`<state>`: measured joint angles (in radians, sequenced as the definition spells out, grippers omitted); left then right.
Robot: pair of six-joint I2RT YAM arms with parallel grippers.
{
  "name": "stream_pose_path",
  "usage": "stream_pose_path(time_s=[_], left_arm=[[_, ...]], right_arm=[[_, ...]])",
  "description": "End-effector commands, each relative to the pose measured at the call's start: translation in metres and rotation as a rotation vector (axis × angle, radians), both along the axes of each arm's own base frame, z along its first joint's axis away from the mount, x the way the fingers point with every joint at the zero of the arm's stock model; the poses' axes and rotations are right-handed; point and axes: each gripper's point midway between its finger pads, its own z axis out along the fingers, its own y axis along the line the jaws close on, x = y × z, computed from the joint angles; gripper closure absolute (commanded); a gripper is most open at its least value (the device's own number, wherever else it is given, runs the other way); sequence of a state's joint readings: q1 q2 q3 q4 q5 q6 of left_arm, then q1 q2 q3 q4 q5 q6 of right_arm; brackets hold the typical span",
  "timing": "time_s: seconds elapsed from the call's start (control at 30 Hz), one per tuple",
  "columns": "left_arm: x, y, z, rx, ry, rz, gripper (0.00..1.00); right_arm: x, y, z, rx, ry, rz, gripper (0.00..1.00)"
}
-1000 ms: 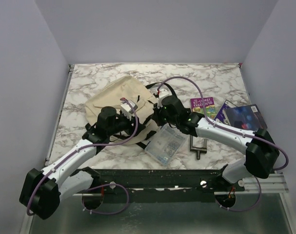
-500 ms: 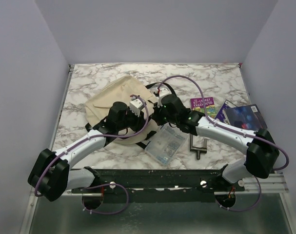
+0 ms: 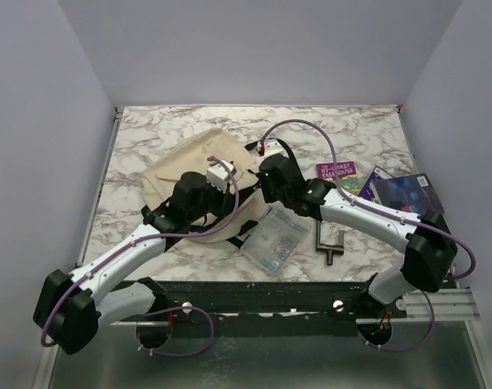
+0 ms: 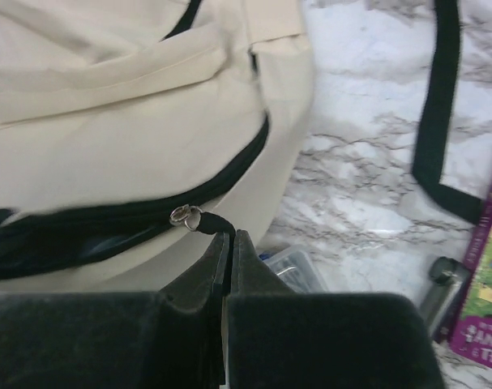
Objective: Pack the student bag
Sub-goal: Unzip the student bag at the center of the board.
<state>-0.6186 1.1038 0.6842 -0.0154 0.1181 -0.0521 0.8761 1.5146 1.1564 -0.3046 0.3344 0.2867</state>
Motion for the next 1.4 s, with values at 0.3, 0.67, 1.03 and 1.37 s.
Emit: stream_pose_path(time_s=[0.3, 0.67, 1.03, 1.37], left_arm=[[-0.042, 0.044, 0.028, 0.058, -0.158, 0.019, 1.0], [-0.049, 0.044, 0.053, -0.057, -0.171, 0.055, 1.0], [-0.027, 0.02, 0.074, -0.174, -0.049, 0.063, 1.0], [-0.018, -0.028, 0.032, -0.141, 0.19, -0.024, 0.19]], right_arm=[[0.097, -0.065, 0.005, -0.401, -0.217, -0.316, 1.0], [0.172, -0.023, -0.036, -0.363, -0.249, -0.113, 1.0], [0.097, -0.004, -0.021, -0.003, 0.153, -0.109, 0.44], [0.03, -0.066, 0.004, 0.278, 0.315, -0.272, 0.15]])
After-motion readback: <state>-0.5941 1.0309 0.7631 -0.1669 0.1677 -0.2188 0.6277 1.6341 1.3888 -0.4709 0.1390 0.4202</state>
